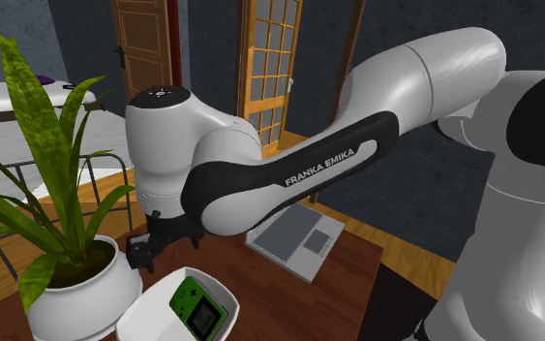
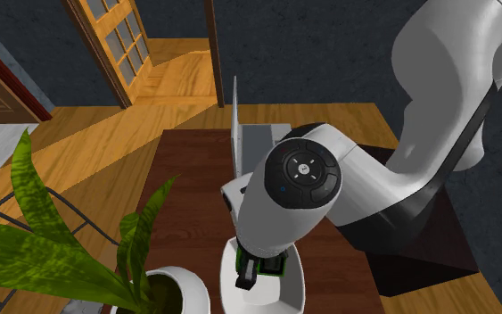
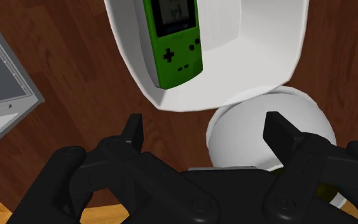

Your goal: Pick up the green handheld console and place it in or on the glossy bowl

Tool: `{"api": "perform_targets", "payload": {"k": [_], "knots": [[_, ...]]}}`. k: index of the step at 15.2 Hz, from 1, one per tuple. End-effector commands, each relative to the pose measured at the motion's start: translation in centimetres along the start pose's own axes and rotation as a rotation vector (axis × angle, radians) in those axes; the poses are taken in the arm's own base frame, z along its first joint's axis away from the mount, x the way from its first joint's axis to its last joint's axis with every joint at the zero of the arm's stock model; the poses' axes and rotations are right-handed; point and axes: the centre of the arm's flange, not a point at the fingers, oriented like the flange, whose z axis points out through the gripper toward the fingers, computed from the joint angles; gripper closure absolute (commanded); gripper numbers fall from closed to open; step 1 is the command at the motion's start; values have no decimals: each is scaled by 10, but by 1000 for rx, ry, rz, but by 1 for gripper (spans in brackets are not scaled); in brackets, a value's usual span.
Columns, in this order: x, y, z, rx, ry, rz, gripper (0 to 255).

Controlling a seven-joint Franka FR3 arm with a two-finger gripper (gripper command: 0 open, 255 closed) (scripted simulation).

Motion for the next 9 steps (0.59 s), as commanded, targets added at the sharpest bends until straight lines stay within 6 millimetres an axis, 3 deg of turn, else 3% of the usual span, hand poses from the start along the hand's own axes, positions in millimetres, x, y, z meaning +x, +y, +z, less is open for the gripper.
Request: {"api": "perform_targets", "payload": {"k": [1,2,9], "knots": [[0,-1,-24,0,0,0,0],[0,-1,-34,0,0,0,0],[0,-1,-34,0,0,0,0]]}}
